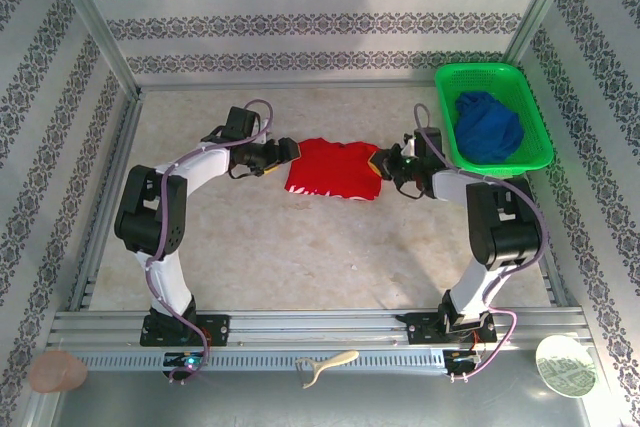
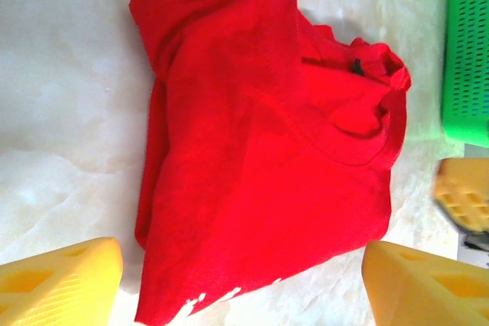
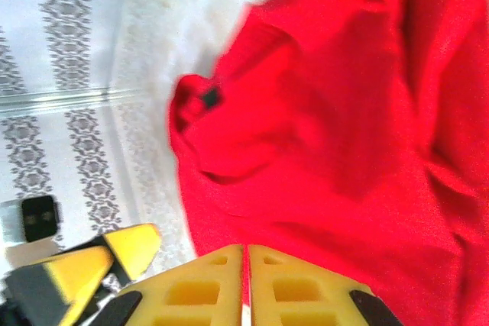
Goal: Fold the inside-out t-shirt
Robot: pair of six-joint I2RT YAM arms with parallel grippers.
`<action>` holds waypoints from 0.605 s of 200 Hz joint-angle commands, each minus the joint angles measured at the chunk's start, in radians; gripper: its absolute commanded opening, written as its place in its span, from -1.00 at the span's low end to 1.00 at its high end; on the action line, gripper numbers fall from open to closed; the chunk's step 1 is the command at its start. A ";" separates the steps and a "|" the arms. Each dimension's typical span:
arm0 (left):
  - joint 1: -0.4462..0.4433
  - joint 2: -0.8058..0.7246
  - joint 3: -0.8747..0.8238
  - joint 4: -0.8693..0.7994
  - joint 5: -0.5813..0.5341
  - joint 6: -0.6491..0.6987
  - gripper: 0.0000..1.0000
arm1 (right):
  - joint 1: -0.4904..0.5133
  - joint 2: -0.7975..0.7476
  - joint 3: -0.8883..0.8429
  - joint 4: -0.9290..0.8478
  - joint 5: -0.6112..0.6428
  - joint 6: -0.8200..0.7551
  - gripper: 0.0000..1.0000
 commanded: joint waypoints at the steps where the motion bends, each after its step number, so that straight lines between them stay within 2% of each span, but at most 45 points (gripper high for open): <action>1: 0.005 0.059 0.072 -0.110 0.001 0.068 0.64 | 0.003 -0.007 0.046 -0.035 -0.003 -0.026 -0.77; 66: 0.001 0.192 0.220 -0.203 0.014 0.148 0.62 | 0.024 0.124 0.035 -0.036 0.046 -0.012 -0.79; 121: -0.034 0.237 0.236 -0.199 0.030 0.136 0.62 | 0.023 0.165 0.006 -0.042 0.059 0.009 -0.80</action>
